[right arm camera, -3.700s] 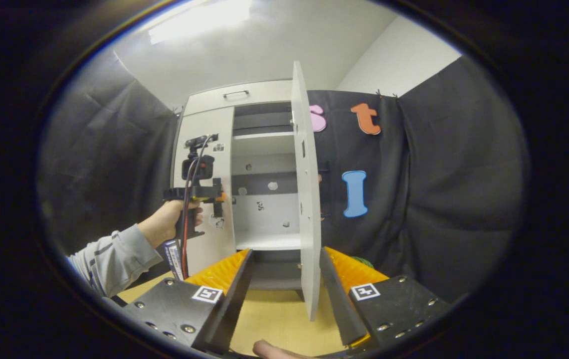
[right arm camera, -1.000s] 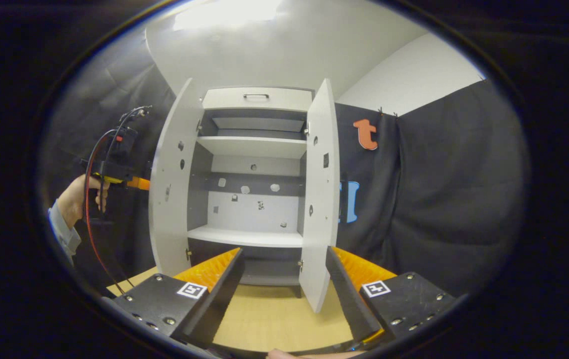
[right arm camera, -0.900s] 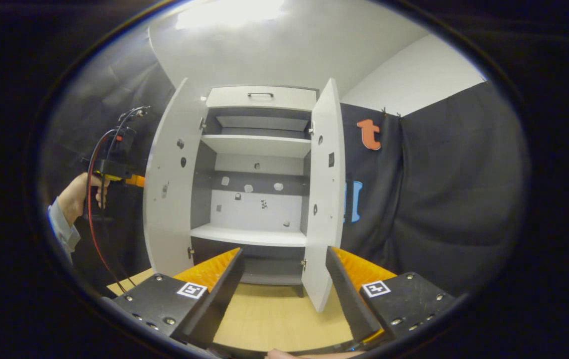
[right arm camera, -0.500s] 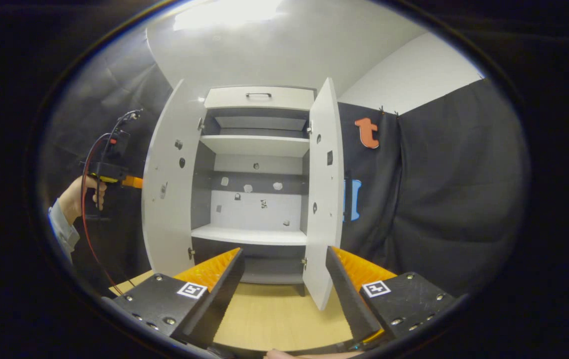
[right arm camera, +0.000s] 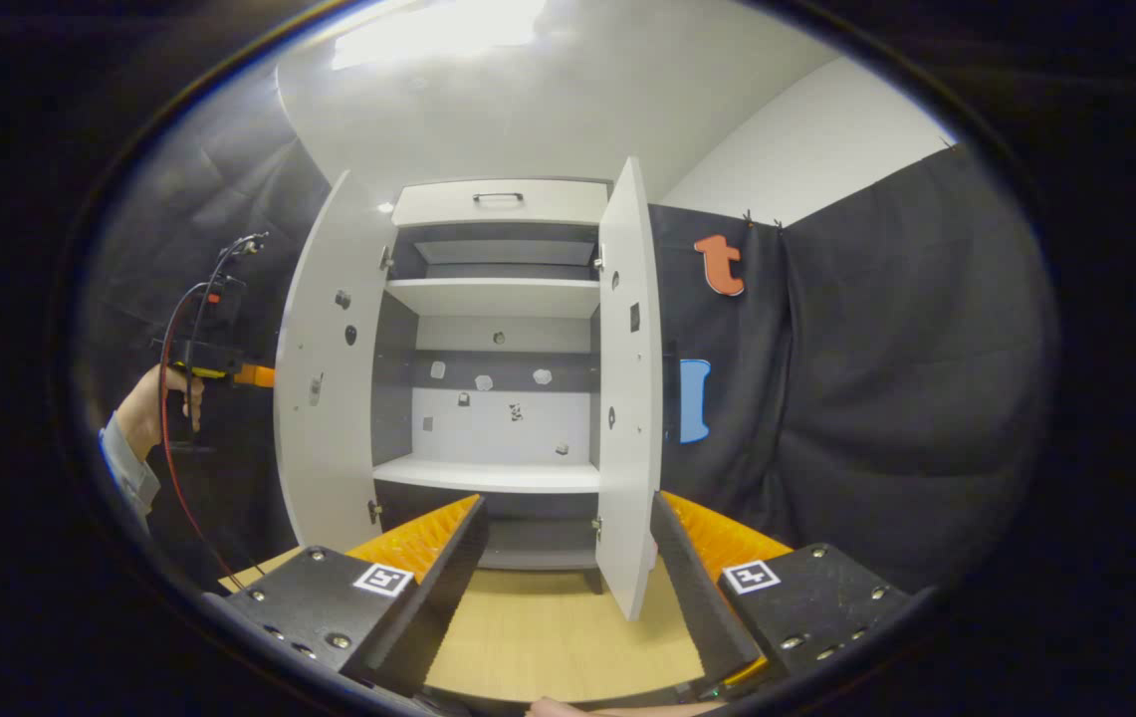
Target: Open the right door of the double-door shoe cabinet with the right hand, and open the left door with the left hand.
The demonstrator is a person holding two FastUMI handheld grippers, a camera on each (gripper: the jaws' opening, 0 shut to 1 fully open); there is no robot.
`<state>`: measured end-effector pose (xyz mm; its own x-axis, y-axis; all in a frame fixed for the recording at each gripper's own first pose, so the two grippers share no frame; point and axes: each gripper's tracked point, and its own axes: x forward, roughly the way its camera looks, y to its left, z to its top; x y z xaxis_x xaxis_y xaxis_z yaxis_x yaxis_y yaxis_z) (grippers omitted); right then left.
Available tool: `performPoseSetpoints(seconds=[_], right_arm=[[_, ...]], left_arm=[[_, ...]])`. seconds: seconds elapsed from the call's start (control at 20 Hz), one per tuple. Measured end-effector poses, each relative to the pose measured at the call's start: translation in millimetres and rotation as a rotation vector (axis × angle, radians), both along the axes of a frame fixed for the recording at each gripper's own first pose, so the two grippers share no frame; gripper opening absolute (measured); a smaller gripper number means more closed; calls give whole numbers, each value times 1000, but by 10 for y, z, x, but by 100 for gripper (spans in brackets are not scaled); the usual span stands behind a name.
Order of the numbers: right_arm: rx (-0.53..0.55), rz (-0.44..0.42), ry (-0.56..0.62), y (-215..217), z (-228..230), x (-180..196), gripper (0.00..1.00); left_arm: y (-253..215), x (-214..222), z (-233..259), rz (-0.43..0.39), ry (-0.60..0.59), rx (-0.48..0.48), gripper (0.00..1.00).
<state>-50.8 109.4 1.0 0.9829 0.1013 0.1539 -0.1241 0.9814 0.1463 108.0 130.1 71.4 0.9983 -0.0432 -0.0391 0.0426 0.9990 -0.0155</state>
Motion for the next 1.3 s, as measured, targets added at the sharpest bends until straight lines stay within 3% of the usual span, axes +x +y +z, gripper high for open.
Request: performPoseSetpoints(seconds=[0.45,0.5,0.6,0.65,0.7,0.75,0.8,0.9,0.95,1.0,1.3], right_arm=[[6,-20,22,-190,-67,146,98],[7,-20,23,-200,-66,152,98],[12,-16,23,-211,-54,176,98],[17,-12,24,-205,-52,175,98],[21,-10,26,-211,-45,165,98],[29,-11,30,-216,-37,168,97],[41,-10,34,-226,-23,165,98],[50,-10,42,-250,-7,169,97],[46,-17,40,-273,7,170,98],[42,-28,35,-313,25,159,97],[48,-20,6,-358,107,58,97]], left_arm=[[-126,-461,-70,32,5,-20,1],[-33,-535,-79,82,-1,2,15],[-77,-723,-102,109,-7,8,26],[-165,-851,-103,102,-12,1,21],[-247,-924,-122,94,-14,-3,42],[-312,-1004,-133,91,-22,-2,42],[-346,-1077,-142,98,-27,2,52],[-478,-1241,-166,100,-39,17,60],[-560,-1315,-171,97,-46,18,58],[-650,-1390,-198,90,-46,14,65],[-1077,-1727,-428,59,-43,-20,67]])
